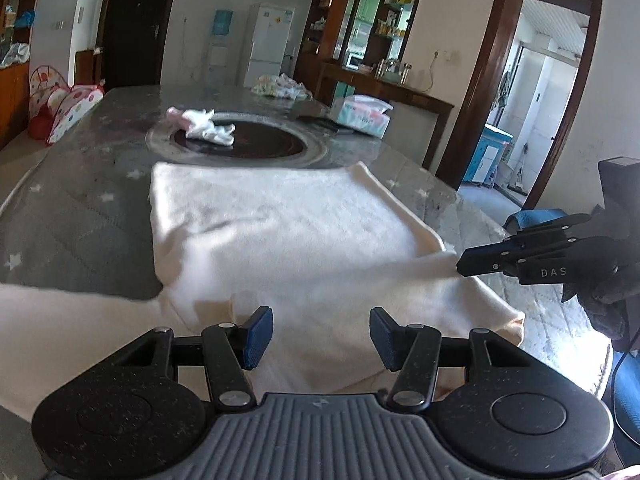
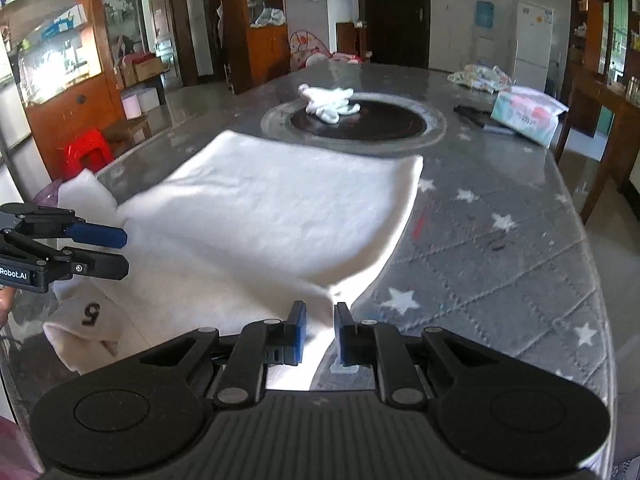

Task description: Fold clothes

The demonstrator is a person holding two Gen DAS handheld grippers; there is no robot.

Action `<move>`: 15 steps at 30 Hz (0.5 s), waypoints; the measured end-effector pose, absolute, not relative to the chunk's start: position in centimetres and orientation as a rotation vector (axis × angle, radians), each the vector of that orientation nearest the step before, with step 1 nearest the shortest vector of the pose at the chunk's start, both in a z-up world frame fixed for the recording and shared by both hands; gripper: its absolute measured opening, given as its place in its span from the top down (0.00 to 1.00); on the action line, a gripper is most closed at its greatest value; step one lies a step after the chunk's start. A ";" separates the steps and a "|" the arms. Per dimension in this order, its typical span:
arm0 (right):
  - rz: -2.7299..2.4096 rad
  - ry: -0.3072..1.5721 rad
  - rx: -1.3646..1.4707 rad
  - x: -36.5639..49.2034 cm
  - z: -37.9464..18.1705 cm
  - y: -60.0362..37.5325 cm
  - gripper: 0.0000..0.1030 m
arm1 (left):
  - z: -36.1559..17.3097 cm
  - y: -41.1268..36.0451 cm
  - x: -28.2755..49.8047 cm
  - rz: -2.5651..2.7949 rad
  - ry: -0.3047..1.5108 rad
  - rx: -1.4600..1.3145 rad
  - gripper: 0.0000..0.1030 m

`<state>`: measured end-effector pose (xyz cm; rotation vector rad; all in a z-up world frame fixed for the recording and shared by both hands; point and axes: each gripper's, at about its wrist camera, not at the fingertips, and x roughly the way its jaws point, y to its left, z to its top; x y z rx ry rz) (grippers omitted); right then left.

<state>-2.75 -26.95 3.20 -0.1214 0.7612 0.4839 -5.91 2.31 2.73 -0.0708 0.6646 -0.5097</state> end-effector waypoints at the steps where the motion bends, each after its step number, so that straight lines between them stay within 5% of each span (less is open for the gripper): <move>1: 0.492 0.760 -0.117 -2.8 3.4 -27.0 0.88 | 2.9 2.2 -6.0 -0.514 0.661 -0.070 0.45; 15: 0.571 0.800 -0.274 -7.7 2.8 -26.2 0.88 | 2.0 1.7 -8.0 -0.544 0.675 -0.002 0.45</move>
